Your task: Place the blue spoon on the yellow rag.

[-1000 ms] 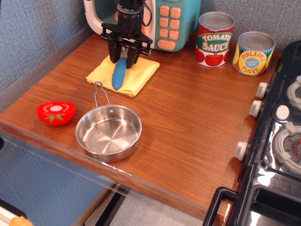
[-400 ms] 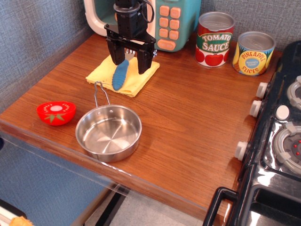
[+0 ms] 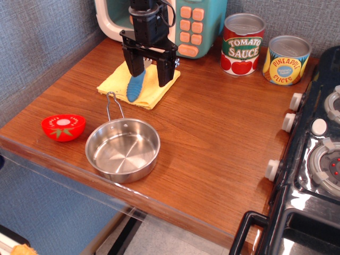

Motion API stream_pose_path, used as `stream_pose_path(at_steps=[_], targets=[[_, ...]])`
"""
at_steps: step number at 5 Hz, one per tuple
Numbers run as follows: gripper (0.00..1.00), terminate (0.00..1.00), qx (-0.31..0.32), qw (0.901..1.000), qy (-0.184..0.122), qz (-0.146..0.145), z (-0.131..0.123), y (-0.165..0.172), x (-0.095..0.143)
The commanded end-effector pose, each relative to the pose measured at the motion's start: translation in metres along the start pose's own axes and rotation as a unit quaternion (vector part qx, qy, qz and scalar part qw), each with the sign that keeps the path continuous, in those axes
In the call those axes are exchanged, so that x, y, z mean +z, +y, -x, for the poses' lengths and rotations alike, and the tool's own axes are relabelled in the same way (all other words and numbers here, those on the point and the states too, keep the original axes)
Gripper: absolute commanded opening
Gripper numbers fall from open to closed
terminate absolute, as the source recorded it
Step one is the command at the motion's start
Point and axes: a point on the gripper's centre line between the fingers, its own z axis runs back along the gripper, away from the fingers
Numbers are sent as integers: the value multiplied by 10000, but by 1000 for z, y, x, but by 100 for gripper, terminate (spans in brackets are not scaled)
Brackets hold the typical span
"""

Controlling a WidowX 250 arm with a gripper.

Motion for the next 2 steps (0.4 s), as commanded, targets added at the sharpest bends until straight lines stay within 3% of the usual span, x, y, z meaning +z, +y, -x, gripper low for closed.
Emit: stream_pose_path(at_steps=[1,2], targets=[[100,0,-84,9987,-359,-339,1,-2,35],[100,100,-84,9987,-359,-339,1,-2,35]])
